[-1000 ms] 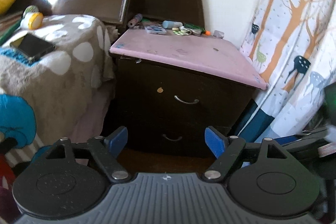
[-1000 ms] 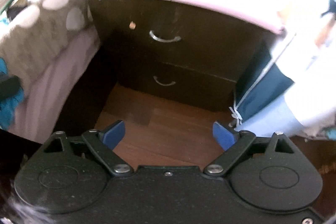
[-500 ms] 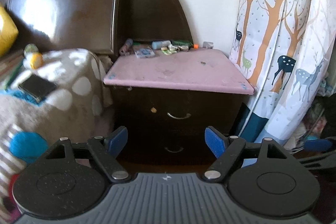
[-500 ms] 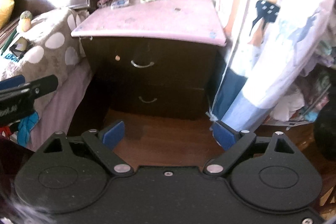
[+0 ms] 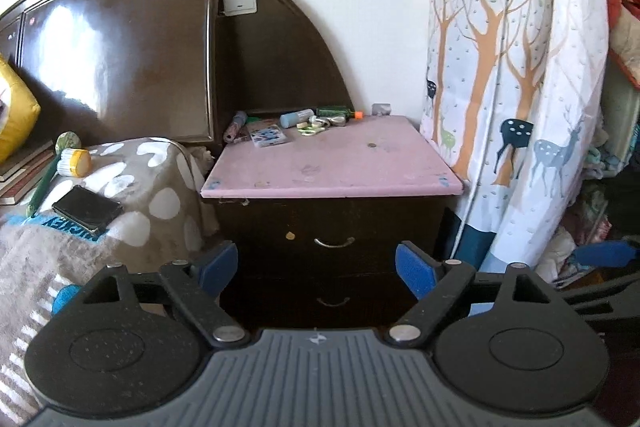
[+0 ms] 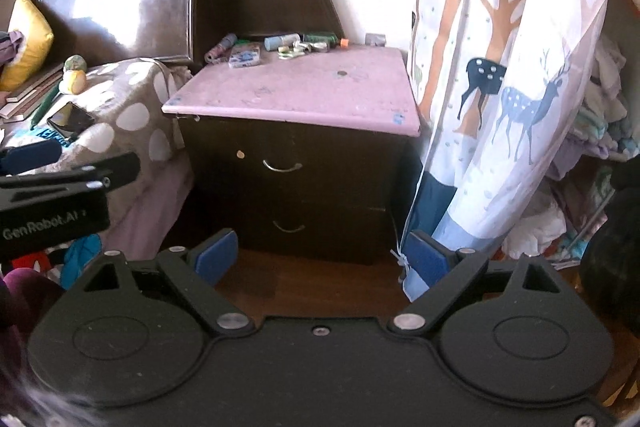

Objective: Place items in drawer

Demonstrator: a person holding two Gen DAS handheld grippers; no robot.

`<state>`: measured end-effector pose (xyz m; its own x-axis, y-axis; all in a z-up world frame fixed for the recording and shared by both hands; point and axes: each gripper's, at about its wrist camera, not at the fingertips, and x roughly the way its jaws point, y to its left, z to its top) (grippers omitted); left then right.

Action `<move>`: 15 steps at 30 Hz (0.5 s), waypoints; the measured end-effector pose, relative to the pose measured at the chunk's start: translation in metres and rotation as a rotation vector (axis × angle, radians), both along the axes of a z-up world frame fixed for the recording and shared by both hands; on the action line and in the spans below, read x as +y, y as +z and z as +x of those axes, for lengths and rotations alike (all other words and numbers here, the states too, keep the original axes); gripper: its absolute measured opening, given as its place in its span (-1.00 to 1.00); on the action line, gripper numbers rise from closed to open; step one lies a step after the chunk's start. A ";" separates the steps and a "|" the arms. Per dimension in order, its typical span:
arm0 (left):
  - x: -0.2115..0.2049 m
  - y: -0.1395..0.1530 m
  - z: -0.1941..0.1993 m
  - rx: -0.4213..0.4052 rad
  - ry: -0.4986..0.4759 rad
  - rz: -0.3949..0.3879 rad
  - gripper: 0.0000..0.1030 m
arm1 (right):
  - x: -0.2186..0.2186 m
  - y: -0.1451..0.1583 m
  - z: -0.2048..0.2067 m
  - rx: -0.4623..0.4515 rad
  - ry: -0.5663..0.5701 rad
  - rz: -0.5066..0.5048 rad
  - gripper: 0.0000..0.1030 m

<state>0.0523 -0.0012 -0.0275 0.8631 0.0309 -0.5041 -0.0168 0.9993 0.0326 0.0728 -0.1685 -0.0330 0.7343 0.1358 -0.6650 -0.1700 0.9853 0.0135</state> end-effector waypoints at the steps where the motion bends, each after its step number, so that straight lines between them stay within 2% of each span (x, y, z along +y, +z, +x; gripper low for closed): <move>1: -0.001 0.001 -0.002 -0.002 -0.003 0.004 0.68 | 0.001 0.002 -0.001 -0.008 0.001 -0.001 0.80; 8: -0.003 0.010 -0.014 -0.022 -0.006 0.003 0.68 | 0.003 0.009 -0.009 -0.036 0.017 0.002 0.80; 15: 0.001 0.013 -0.017 -0.013 -0.008 -0.029 0.68 | 0.002 0.010 -0.013 -0.048 0.031 -0.002 0.80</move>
<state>0.0352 -0.0003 -0.0147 0.8695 0.0096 -0.4938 -0.0088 1.0000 0.0040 0.0602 -0.1666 -0.0226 0.7608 0.1579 -0.6295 -0.2009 0.9796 0.0030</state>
